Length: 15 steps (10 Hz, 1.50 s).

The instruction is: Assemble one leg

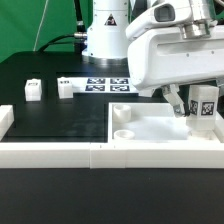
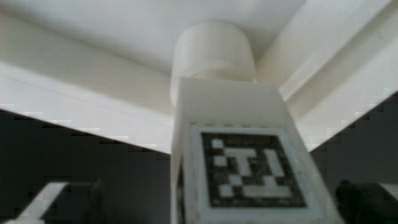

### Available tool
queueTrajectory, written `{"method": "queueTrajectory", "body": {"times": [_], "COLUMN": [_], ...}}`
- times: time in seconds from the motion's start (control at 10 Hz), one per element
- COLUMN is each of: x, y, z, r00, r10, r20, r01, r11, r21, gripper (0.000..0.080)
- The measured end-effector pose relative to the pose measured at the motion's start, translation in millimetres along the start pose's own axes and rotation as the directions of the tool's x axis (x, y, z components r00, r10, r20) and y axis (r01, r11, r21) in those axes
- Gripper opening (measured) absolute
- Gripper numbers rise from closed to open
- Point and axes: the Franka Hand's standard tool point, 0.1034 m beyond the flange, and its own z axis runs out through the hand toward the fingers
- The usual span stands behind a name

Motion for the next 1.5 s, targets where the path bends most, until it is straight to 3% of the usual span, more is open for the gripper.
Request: {"method": "queueTrajectory", "body": {"times": [0.2, 0.5, 0.6, 0.7, 0.8, 0.9, 1.0, 1.3, 1.4, 1.5], "x": [0.1, 12.5, 10.0, 10.7, 7.9, 4.8, 11.3, 10.1, 9.8, 14.6], "y": [0.0, 0.2, -3.2, -2.5, -6.4, -15.9, -15.9, -16.8, -16.3, -12.7], "z": [-0.1, -20.5, -17.9, -18.0, -16.6, -17.0, -18.6, -26.2, -27.8, -25.5], "r00": [1.0, 1.0, 0.999, 0.999, 0.997, 0.981, 0.969, 0.895, 0.875, 0.895], "r10": [0.0, -0.015, -0.019, -0.019, -0.009, 0.005, 0.042, 0.041, 0.032, 0.033], "r20": [0.0, 0.015, 0.043, 0.039, 0.071, 0.192, 0.242, 0.445, 0.483, 0.445], "r01": [0.0, 0.015, 0.018, 0.019, 0.008, -0.018, -0.059, -0.08, -0.079, -0.071], "r11": [1.0, 1.0, 1.0, 1.0, 1.0, 0.998, 0.996, 0.994, 0.994, 0.995], "r21": [0.0, 0.0, 0.013, 0.011, 0.024, 0.064, 0.061, 0.069, 0.078, 0.07], "gripper": [0.0648, 0.0648, 0.0648, 0.0648, 0.0648, 0.0648, 0.0648, 0.0648, 0.0648, 0.0648]}}
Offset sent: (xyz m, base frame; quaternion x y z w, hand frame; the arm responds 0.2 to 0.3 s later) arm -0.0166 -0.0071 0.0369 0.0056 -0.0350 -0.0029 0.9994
